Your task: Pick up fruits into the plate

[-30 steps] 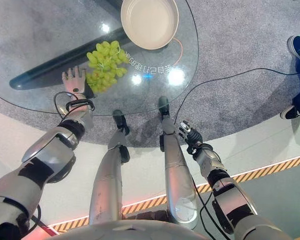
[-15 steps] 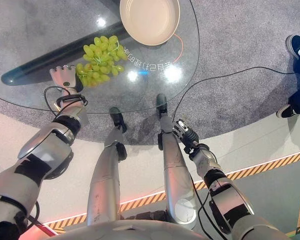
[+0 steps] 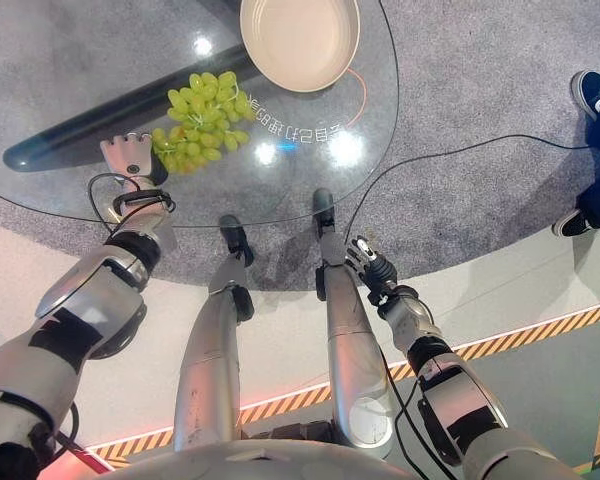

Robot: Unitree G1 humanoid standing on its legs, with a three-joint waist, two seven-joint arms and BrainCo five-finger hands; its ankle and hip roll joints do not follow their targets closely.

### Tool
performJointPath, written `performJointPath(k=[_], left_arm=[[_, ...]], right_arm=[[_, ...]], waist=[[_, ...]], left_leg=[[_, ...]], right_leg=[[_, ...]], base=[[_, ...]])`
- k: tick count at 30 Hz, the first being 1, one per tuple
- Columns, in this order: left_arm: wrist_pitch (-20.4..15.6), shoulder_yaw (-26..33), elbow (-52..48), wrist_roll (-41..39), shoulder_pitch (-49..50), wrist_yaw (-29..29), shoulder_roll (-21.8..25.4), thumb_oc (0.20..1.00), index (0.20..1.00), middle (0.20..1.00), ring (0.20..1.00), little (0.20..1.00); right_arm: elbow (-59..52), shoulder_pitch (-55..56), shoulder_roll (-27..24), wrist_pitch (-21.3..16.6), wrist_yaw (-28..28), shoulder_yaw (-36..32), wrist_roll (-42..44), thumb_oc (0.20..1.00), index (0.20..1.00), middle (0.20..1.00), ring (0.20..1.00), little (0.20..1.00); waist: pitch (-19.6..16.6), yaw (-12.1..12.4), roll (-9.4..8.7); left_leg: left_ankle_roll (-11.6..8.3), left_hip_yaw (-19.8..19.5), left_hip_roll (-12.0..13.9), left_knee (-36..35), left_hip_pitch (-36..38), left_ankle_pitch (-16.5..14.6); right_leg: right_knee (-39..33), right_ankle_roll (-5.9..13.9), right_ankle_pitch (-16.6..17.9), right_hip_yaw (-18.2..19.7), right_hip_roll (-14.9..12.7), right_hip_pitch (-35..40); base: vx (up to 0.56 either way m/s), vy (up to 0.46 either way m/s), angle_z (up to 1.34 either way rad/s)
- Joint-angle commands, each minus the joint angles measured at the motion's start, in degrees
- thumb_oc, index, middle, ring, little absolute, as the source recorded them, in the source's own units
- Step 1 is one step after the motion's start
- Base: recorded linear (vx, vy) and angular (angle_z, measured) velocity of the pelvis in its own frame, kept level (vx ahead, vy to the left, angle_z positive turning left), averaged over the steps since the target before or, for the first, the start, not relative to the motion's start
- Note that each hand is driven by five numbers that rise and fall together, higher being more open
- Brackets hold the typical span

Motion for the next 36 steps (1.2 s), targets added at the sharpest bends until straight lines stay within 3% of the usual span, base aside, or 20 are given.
performJointPath(k=[1, 11, 24, 30, 36], left_arm=[[-2.5, 3.26, 2.59, -4.74, 1.76, 1.6, 0.99, 0.2, 0.2, 0.2, 0.2, 0.2], [-9.91, 6.72, -3.23, -9.05, 3.03, 2.16, 4.4, 0.2, 0.2, 0.2, 0.2, 0.2], [-13.99, 13.13, -22.65, -8.88, 8.5, -1.73, 14.64, 0.2, 0.2, 0.2, 0.2, 0.2], [-14.94, 16.07, -35.95, -4.58, 14.91, -5.83, 19.52, 0.2, 0.2, 0.2, 0.2, 0.2], [-19.15, 17.71, -45.38, 0.68, 20.1, -12.64, 26.47, 0.2, 0.2, 0.2, 0.2, 0.2]], right_arm=[[-1.28, 2.13, 1.16, -0.37, 0.95, 0.28, 0.48, 1.0, 1.0, 1.0, 1.0, 1.0], [-5.03, 3.79, -0.24, -3.24, 0.81, -0.8, -1.19, 1.0, 1.0, 1.0, 1.0, 1.0], [-18.0, 10.16, -2.8, -6.82, 0.54, -5.14, -1.48, 1.0, 1.0, 1.0, 1.0, 1.0], [-28.16, 14.62, -5.22, -10.48, -1.46, -6.4, -8.56, 1.0, 1.0, 1.0, 1.0, 1.0], [-39.46, 16.1, -11.05, -8.14, 0.38, -10.07, -16.58, 1.0, 1.0, 1.0, 1.0, 1.0]], waist=[[1.25, 0.51, -0.39], [1.25, 1.68, 2.06], [1.24, 3.75, 4.1], [-2.58, 4.83, 4.4], [-7.21, 5.75, 3.92]], left_leg=[[1.91, -4.8, -5.33, 0.13, 1.28, -3.12], [1.91, -5.18, -4.85, -3.64, 10.47, -2.45], [1.64, -5.81, -4.24, -8.87, 28.46, -3.47], [1.51, -6.17, -4.34, -11.01, 33.83, -4.1], [1.63, -5.89, -4.67, -13.08, 39.64, -5.01]], right_leg=[[4.47, -2.36, -3.86, -2.74, 6.78, 0.5], [3.56, -2.35, -5.66, -2.76, 6.32, 8.52], [0.56, -1.33, -8.16, -5.19, 3.19, 26.36], [-2.76, -0.87, -8.17, -6.59, 1.77, 32.96], [-7.27, 0.05, -7.78, -7.43, 0.57, 40.56]], base=[[0.0, 0.0, 0.0], [0.01, 0.04, 0.0], [0.05, 0.047, 0.07], [0.08, 0.013, 0.15], [0.13, 0.006, 0.07]])
